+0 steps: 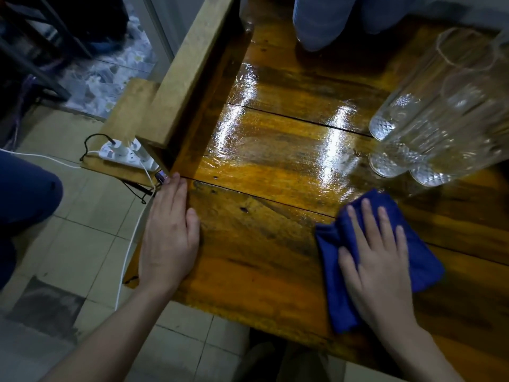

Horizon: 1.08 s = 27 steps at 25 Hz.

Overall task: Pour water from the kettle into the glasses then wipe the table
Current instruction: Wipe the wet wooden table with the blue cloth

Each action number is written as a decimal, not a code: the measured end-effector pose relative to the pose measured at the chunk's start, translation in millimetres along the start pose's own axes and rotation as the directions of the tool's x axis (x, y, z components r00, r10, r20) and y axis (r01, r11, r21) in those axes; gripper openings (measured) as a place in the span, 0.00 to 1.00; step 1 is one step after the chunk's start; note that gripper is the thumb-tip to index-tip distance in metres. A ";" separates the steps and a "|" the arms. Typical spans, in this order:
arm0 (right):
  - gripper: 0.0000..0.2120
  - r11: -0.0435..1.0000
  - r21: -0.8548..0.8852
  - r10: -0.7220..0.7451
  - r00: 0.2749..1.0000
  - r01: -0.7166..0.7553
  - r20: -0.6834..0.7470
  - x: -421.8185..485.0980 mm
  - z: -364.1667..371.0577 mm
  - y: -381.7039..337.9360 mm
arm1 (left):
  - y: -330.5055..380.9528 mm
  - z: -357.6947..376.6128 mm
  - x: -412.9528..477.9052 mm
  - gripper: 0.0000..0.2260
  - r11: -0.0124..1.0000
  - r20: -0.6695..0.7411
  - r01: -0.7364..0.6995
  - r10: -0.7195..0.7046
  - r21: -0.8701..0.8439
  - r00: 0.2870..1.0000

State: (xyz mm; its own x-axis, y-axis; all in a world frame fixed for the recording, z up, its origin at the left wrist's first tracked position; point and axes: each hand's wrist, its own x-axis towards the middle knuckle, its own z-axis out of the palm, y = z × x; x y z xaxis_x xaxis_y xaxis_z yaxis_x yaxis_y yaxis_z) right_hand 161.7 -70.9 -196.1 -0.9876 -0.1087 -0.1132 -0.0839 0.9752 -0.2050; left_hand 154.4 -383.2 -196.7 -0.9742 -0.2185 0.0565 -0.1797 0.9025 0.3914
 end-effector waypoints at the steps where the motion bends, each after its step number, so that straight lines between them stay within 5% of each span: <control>1: 0.31 1.000 -0.015 0.010 1.000 -0.010 -0.008 11.1 3.0 -16.2 | -0.5 0.2 -0.1 0.24 1.000 -0.001 -0.001 0.001 0.002 1.000; 8: 0.33 0.926 0.048 -0.378 0.924 0.375 0.061 15.2 24.6 -142.3 | -7.2 5.4 1.4 0.24 1.000 -0.013 -0.013 0.013 -0.004 1.000; 12: 0.34 0.843 0.028 -0.536 0.836 0.537 0.116 -30.1 26.5 -117.1 | -6.1 4.9 0.9 0.24 1.000 -0.013 -0.018 0.017 -0.008 1.000; 20: 0.30 0.987 0.060 -0.154 0.987 0.151 0.050 -37.0 -9.4 51.9 | -3.6 3.8 -0.7 0.24 0.999 -0.025 -0.019 0.020 0.030 0.999; 24: 0.31 0.997 0.055 0.061 0.998 -0.059 -0.033 2.6 -4.1 22.8 | -1.3 1.8 -5.8 0.22 0.982 0.001 -0.081 0.082 0.170 0.997; 27: 0.32 0.998 0.058 0.005 1.000 -0.004 -0.027 14.8 -0.3 -23.0 | 14.4 -0.9 -9.9 0.22 0.966 0.045 -0.144 0.137 0.214 0.990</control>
State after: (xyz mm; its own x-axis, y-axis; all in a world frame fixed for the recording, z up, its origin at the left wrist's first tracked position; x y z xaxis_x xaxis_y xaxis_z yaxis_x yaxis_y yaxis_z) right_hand 149.0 -94.9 -192.8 -0.9913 -0.0985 -0.0879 -0.0726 0.9628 -0.2603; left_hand 161.6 -368.4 -190.7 -0.9948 -0.0757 0.0685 -0.0629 0.9829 0.1732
